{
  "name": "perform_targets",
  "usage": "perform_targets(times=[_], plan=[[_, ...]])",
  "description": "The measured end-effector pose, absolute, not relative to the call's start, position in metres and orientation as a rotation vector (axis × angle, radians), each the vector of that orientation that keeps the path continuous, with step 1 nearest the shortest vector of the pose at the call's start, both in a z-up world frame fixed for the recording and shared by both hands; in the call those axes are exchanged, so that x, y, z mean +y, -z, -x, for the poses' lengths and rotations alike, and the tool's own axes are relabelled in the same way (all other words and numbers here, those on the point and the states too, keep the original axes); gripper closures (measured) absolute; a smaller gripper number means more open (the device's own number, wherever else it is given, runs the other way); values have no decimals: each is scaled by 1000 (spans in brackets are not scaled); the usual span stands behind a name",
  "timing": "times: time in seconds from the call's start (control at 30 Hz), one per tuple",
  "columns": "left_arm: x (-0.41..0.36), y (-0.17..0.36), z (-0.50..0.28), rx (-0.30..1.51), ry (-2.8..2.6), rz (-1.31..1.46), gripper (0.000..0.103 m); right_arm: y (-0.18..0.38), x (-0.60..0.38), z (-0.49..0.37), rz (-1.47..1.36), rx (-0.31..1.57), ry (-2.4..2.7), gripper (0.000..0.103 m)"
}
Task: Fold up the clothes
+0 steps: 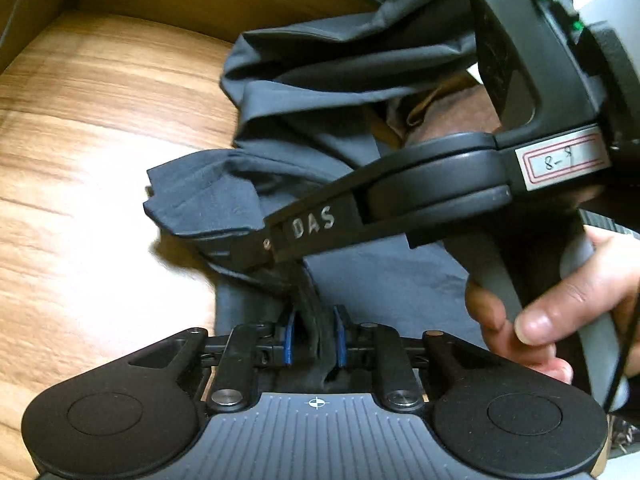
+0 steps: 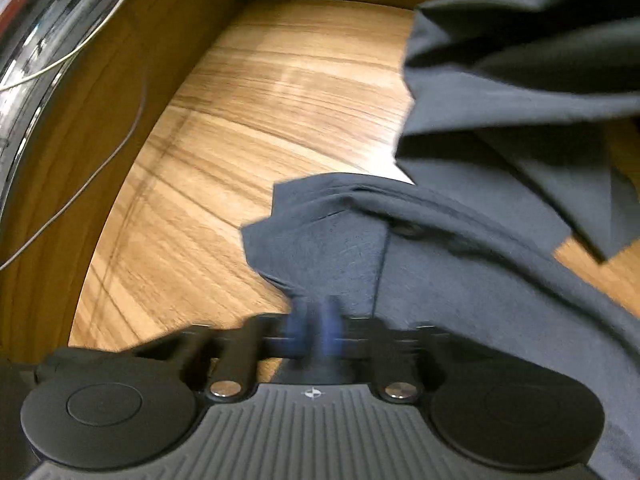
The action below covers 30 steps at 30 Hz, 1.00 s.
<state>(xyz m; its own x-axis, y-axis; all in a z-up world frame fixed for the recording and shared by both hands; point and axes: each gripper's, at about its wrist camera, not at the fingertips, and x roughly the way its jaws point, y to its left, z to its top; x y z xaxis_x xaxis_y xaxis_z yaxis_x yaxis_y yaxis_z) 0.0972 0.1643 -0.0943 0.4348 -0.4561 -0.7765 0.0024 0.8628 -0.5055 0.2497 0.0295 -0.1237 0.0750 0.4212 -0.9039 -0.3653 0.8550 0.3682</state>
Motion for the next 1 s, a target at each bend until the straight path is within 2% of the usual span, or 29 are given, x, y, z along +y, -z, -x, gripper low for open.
perform_targets(times=[0.03, 0.17, 0.23, 0.3, 0.43, 0.7, 1.0], plan=[[164, 91, -95, 1097, 300, 466, 64, 122, 25, -247, -55, 1362, -593, 101], [162, 75, -78, 1082, 340, 451, 57, 102, -4, -240, -90, 1291, -568, 101], [162, 65, -70, 1064, 342, 432, 47, 94, -27, -237, -131, 1264, -541, 101], [162, 59, -67, 1047, 322, 430, 44, 85, -52, -234, -182, 1244, -512, 101], [160, 60, -68, 1041, 274, 431, 44, 75, -103, -231, -256, 1213, -440, 101], [130, 78, -83, 1093, 261, 394, 44, 89, -179, -215, -361, 1219, -337, 102], [61, 75, -118, 1111, 377, 236, 44, 111, -273, -184, -445, 1192, -173, 102]])
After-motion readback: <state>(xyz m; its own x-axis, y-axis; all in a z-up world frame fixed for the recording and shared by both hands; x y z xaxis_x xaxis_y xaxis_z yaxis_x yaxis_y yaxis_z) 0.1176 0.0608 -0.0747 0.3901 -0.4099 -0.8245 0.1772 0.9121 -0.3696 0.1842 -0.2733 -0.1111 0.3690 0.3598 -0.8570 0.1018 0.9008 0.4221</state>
